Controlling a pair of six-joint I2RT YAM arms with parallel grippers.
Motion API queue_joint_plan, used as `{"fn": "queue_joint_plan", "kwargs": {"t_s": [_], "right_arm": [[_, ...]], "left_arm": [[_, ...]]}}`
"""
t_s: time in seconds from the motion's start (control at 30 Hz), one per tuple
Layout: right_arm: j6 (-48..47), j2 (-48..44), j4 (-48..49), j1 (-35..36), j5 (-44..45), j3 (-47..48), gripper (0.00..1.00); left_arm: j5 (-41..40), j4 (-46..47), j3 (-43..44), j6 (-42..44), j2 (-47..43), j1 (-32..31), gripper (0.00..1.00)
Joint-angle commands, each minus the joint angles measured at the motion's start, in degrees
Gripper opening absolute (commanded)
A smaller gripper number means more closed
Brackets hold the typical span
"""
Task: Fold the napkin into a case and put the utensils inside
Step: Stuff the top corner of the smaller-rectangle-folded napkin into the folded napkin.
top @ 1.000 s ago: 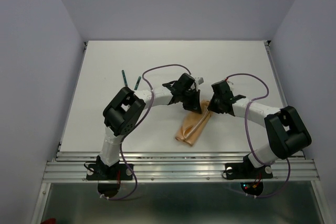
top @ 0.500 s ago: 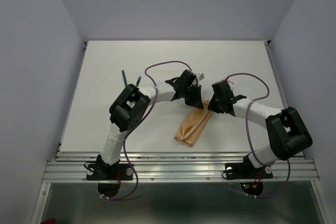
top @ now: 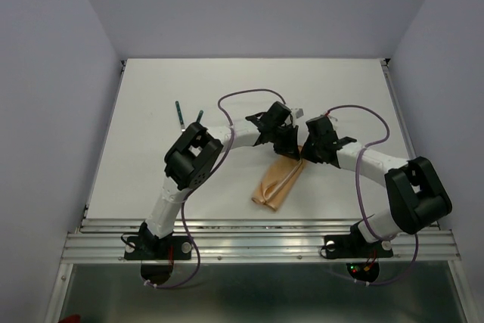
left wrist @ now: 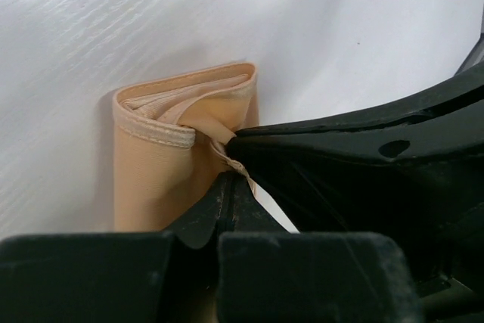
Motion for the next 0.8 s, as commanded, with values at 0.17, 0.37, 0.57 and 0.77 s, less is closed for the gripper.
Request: {"fn": "queue_joint_plan", "kwargs": {"t_s": [0.17, 0.37, 0.57, 0.77], "right_arm": [[-0.4, -4.0, -1.4, 0.2, -0.6, 2.3, 0.01], [-0.7, -5.0, -2.9, 0.2, -0.6, 2.7, 0.01], [-1.1, -6.0, -3.4, 0.2, -1.0, 2.2, 0.01], [-1.3, -5.1, -3.4, 0.2, -1.5, 2.2, 0.01]], "left_arm": [[2.4, 0.2, 3.9, 0.2, 2.0, -1.5, 0.0], [1.7, 0.1, 7.3, -0.5, 4.1, -1.5, 0.0], [1.0, 0.0, 9.1, -1.2, 5.0, -1.5, 0.0], [0.6, 0.0, 11.6, -2.5, 6.8, -1.6, 0.0]]}}
